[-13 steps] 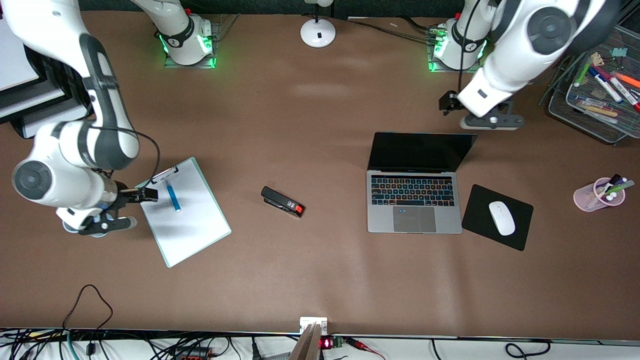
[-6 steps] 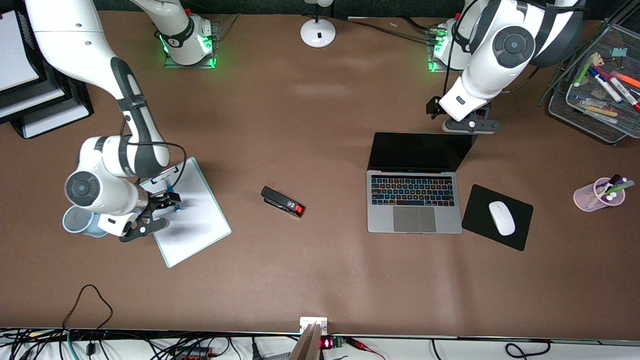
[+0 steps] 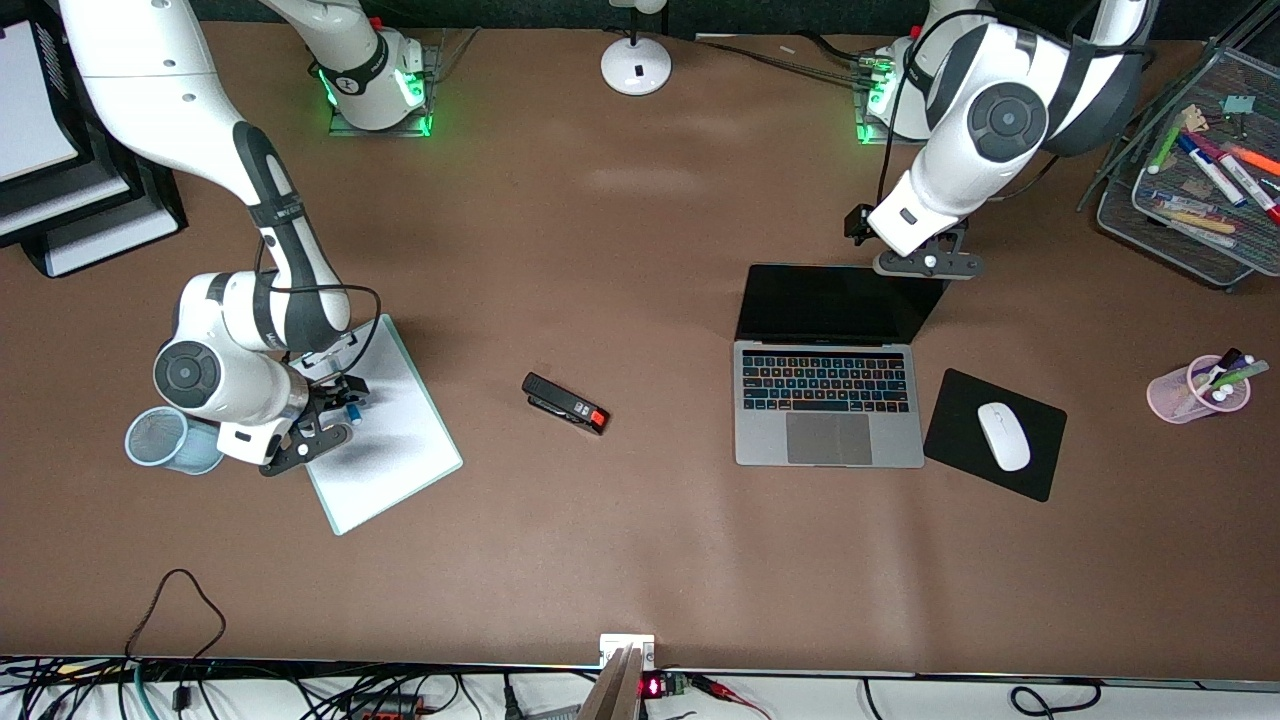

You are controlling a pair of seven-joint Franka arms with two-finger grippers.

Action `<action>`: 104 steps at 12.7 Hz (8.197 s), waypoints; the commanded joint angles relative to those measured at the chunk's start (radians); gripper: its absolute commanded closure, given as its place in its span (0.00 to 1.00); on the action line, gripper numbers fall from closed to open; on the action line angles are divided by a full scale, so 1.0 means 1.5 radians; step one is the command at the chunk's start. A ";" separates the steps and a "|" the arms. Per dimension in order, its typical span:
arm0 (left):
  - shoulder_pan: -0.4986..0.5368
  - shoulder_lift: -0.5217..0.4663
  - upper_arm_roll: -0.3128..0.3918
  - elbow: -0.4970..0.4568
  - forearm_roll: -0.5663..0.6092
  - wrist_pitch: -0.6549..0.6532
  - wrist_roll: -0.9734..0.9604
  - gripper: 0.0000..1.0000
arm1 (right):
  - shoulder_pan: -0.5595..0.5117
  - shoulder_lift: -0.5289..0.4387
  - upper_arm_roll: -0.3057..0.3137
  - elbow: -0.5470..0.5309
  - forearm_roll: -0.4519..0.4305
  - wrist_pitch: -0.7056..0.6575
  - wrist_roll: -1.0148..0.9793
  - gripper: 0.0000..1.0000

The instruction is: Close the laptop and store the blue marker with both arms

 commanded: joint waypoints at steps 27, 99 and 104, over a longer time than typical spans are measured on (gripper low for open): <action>0.007 0.355 0.000 0.230 0.030 0.282 -0.077 0.00 | 0.000 0.025 0.003 0.003 0.008 0.038 -0.002 0.71; 0.116 0.036 0.041 0.577 0.063 -0.421 0.130 0.00 | -0.418 0.120 -0.002 0.266 0.666 -0.405 -1.356 0.99; 0.082 0.026 0.068 0.569 0.062 -0.446 0.132 0.00 | -0.418 0.137 -0.002 0.280 0.666 -0.367 -1.358 0.99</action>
